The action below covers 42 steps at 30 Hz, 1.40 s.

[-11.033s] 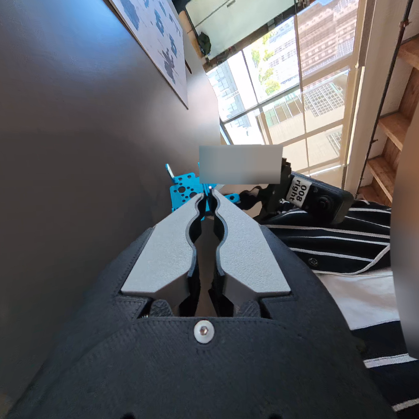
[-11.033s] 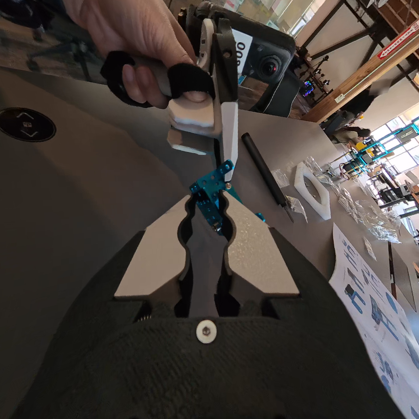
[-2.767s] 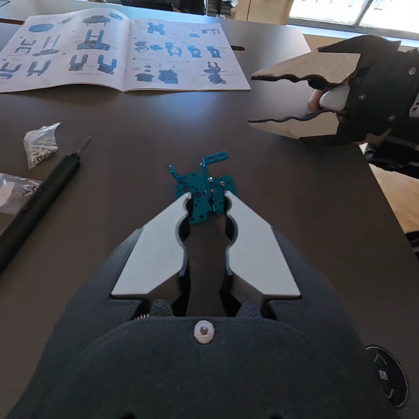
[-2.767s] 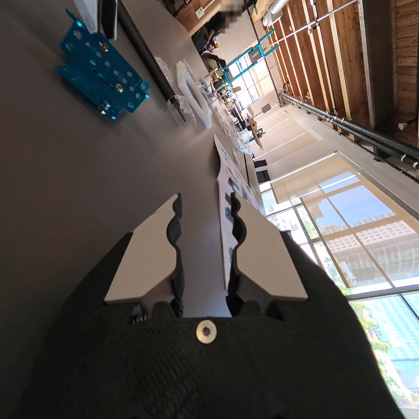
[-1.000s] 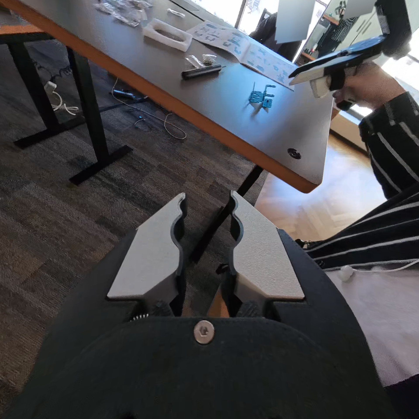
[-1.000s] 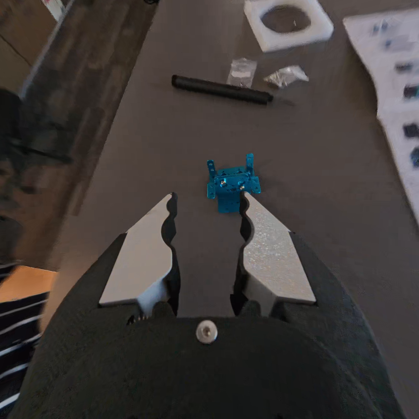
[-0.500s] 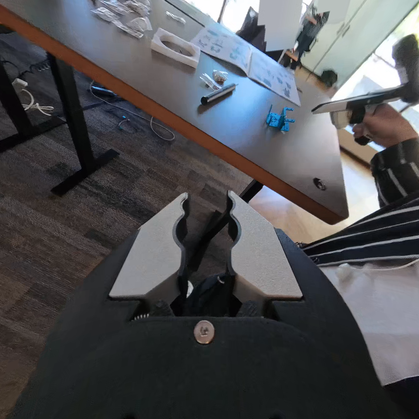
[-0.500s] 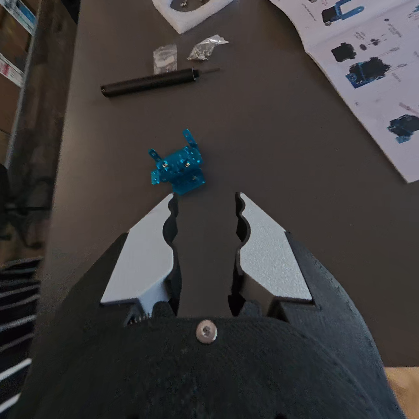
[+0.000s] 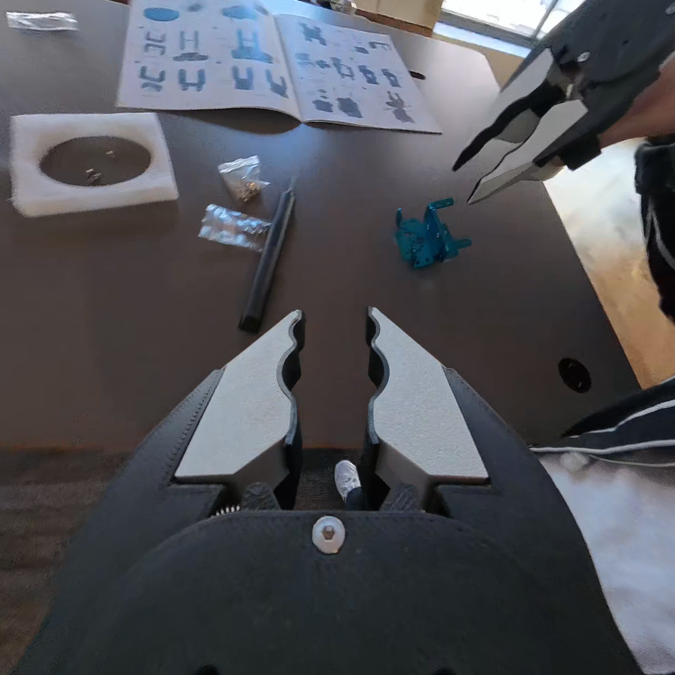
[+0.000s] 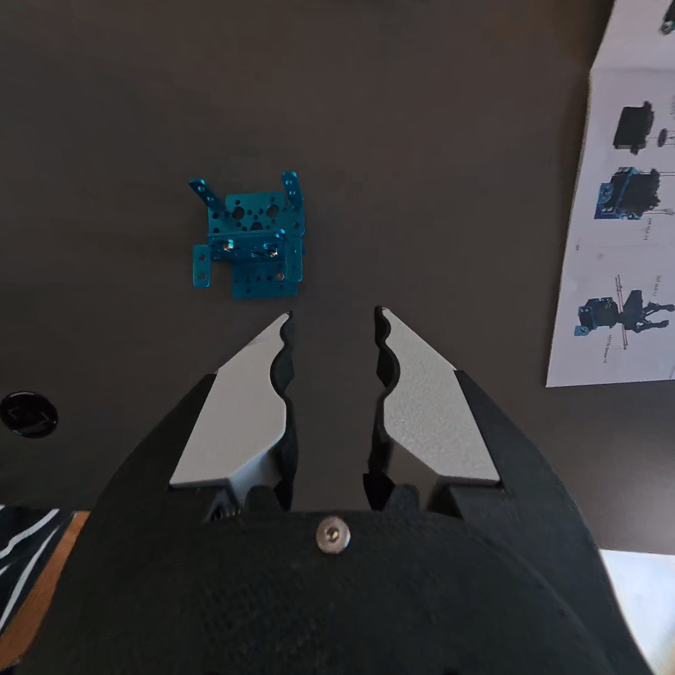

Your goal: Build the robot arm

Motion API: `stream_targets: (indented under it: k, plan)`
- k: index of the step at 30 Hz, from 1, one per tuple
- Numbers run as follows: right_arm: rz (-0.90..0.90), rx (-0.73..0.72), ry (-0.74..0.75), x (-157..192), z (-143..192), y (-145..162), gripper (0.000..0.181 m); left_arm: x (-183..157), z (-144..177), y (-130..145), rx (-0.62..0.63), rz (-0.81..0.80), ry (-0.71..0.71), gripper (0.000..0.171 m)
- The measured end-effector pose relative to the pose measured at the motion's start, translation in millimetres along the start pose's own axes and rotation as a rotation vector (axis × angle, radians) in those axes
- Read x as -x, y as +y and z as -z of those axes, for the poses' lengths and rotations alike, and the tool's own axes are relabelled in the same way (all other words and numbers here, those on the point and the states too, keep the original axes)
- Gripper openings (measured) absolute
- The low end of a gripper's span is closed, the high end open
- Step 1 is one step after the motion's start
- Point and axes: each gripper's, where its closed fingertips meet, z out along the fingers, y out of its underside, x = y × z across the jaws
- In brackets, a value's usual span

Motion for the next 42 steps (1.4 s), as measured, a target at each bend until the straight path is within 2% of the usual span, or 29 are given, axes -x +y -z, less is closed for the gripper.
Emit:
stream_targets:
  k: [7,10,12,15,22,25,29,33,38,42]
  plan:
    - [-0.033,0.068,-0.072,4,-3,0,0.036,-4,-41,-28,0.078,-0.090,0.180,0.032]
    - [0.010,0.138,-0.010,4,-5,1,0.035,-4,-50,-32,0.083,-0.098,0.241,0.032]
    - [0.040,0.181,0.056,3,-6,-3,0.035,-5,-53,-30,0.085,-0.093,0.302,0.032]
    - [0.089,0.177,0.065,11,-12,-17,0.038,1,-56,-23,0.110,-0.144,0.369,0.032]
    - [0.197,0.402,0.090,11,-36,-20,0.038,32,-53,-30,0.112,-0.234,0.508,0.030]
    - [0.179,0.467,0.044,16,-41,-22,0.026,48,-48,-28,0.112,-0.233,0.542,0.028]
    - [0.151,0.487,-0.005,24,-42,-28,0.008,65,-48,-20,0.162,-0.198,0.598,0.027]
    - [0.091,0.482,-0.070,31,-42,-27,0.008,71,-54,-19,0.170,-0.187,0.627,0.026]
    - [-0.014,0.368,-0.105,35,-41,-30,0.008,58,-63,-24,0.144,-0.160,0.653,0.025]
    - [-0.123,0.351,-0.071,29,-34,-10,0.008,39,-71,-25,0.150,-0.150,0.639,0.025]
